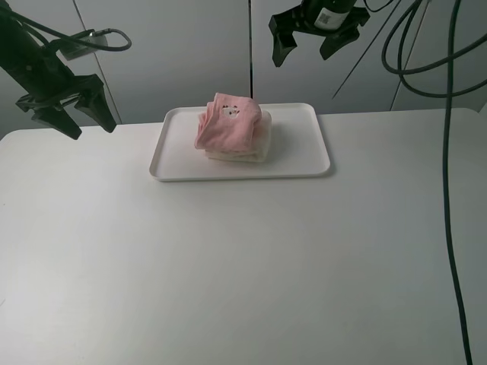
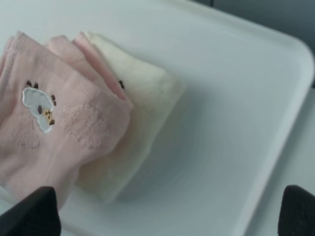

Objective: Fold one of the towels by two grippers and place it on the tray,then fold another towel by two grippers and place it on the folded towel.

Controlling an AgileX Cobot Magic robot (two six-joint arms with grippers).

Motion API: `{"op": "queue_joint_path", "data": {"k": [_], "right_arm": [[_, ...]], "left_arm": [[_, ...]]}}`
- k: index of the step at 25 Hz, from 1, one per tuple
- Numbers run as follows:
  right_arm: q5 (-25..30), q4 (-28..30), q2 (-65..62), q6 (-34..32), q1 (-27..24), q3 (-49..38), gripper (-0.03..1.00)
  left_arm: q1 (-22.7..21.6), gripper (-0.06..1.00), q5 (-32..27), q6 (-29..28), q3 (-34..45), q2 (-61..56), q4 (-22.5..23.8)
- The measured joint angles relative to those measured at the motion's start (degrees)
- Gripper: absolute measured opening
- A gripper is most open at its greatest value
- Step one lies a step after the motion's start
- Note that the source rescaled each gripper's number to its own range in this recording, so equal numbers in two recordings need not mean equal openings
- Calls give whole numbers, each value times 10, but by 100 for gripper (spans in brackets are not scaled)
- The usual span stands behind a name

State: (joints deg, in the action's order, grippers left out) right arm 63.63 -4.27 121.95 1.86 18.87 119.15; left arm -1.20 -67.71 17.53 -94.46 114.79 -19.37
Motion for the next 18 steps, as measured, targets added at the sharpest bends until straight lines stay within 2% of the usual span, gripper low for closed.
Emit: {"op": "queue_joint_path", "data": {"k": [2, 5, 12, 18], "right_arm": [[12, 13, -33, -8, 0, -7, 96], [9, 20, -94, -14, 0, -68, 96], [-84, 36, -314, -19, 0, -401, 95], [-79, 36, -514, -35, 0, -621, 95]], "left_arm": [[0, 96, 2, 7, 0, -25, 0], [-2, 96, 23, 20, 38, -85, -3], [-4, 96, 97, 36, 231, -277, 3], [-4, 96, 106, 32, 350, -426, 3]]}}
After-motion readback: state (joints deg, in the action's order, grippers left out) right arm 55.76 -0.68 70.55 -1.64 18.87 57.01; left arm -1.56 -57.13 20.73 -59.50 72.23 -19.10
